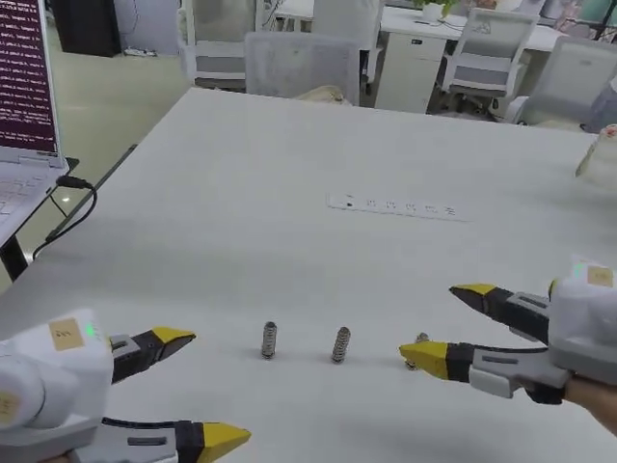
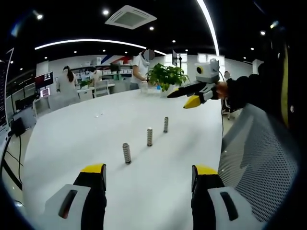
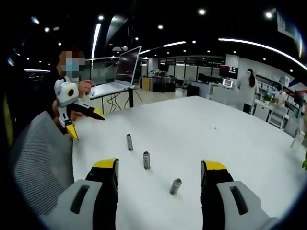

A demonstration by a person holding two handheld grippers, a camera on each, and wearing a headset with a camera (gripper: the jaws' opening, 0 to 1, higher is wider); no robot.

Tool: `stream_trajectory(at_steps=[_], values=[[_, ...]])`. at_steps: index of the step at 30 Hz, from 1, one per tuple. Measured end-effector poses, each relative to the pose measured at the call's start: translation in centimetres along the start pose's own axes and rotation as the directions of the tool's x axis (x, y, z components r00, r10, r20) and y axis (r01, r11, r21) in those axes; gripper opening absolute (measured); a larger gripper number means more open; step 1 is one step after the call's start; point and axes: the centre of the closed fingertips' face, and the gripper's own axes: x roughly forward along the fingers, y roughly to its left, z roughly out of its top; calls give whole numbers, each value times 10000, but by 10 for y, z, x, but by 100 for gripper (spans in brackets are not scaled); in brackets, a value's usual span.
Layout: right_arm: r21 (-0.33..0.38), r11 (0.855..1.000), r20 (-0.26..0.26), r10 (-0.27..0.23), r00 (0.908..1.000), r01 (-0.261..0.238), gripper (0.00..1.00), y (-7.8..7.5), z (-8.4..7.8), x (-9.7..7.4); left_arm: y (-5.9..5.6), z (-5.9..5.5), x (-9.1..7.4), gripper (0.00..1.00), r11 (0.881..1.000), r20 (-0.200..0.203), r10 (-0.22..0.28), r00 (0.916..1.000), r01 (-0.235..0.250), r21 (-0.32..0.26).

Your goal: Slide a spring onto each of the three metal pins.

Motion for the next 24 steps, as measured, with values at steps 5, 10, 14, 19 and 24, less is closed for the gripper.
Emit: stream_trajectory(at_steps=[5,10,14,19,24], values=[[313,9990,121,-327,9994,323,69,2,-14,-16,0,1,-2,69,9999,104,75,9999,-74,-111],[708,9958,275,-602,9978,581,69,4,-30,-26,-4,-1,-4,69,9997,151,99,9998,-96,-220],[906,9934,168,-722,9973,704,70,6,-46,-33,-7,-3,-4,69,9997,127,62,9999,-58,-255],[1007,9896,-112,-1024,9947,1030,71,5,-63,-41,-6,-6,-4,69,9993,129,108,9999,-103,-355],[1258,9840,-164,-1248,9920,1259,72,8,-77,-44,-6,-11,-2,68,9988,122,123,9998,-117,-483]])
